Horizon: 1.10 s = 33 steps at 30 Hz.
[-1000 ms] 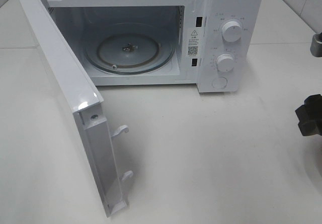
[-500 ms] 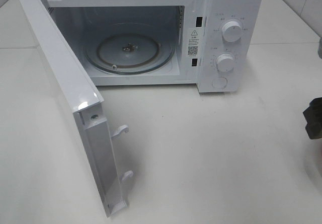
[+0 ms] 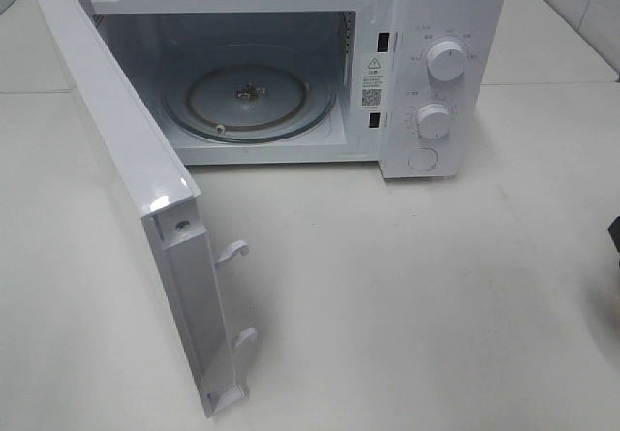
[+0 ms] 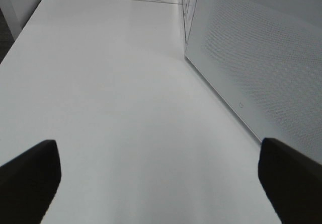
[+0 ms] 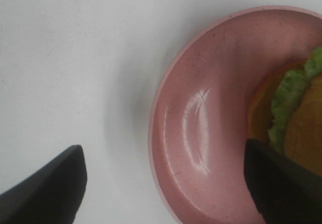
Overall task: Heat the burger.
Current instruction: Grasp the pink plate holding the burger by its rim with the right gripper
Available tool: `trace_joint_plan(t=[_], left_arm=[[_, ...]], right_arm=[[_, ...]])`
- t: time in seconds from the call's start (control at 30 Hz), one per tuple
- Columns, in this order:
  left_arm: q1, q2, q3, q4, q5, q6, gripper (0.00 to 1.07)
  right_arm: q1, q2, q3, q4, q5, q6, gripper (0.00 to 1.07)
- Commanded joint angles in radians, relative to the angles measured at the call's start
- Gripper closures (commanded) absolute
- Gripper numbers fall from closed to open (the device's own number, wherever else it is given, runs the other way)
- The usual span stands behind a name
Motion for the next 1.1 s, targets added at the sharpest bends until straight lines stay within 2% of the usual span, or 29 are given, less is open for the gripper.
trace_joint_plan(t=[0.03, 0.67, 1.1], left_arm=[[0.002, -0.017, 0.0, -0.002, -0.016, -0.002, 0.06], [0.002, -0.017, 0.0, -0.002, -0.016, -0.002, 0.06], [0.002, -0.017, 0.0, -0.002, -0.016, -0.002, 0.06]], right_arm=[[-0.006, 0.078, -0.006, -0.015, -0.047, 0.021, 0.25], [-0.006, 0.31, -0.006, -0.016, -0.127, 0.039, 0.3], [-0.006, 0.358, 0.008, -0.027, -0.151, 0.042, 0.31]])
